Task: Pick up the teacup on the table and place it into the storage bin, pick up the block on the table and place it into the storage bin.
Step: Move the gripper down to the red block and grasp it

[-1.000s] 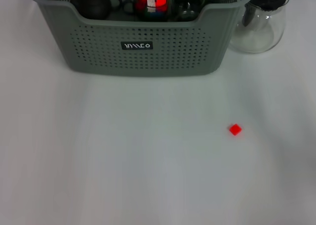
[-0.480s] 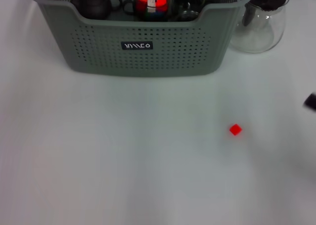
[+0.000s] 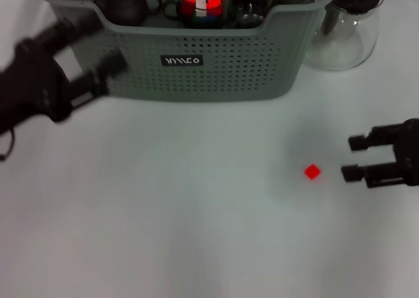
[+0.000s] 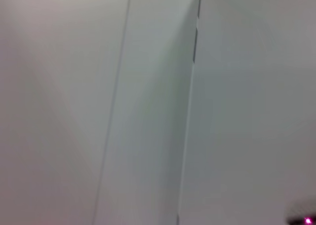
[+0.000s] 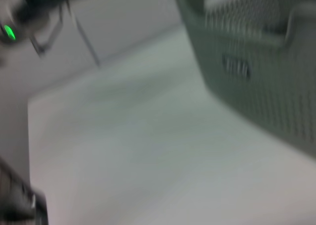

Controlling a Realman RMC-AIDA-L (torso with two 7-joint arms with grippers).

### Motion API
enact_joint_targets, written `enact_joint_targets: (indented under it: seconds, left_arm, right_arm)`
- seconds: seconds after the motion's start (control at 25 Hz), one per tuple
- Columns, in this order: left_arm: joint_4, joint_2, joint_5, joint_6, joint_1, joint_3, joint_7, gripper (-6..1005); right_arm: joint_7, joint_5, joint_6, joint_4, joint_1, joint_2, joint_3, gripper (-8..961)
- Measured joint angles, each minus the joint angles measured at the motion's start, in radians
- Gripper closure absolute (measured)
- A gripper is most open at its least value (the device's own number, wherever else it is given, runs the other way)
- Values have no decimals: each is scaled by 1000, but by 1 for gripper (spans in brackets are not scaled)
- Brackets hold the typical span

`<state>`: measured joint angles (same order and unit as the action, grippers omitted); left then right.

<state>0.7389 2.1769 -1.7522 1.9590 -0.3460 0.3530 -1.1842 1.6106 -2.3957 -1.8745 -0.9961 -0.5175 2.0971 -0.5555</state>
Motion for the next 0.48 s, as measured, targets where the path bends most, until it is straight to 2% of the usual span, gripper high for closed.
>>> enact_joint_targets:
  seconds: [0.2, 0.48]
  left_arm:
    - [-49, -1, -118, -31, -18, -3, 40, 264]
    - [-109, -5, -144, -91, -28, -8, 67, 265]
  right_arm:
    - [147, -142, 39, -50, -87, 0, -151, 293]
    - [415, -207, 126, -109, -132, -1, -357, 410]
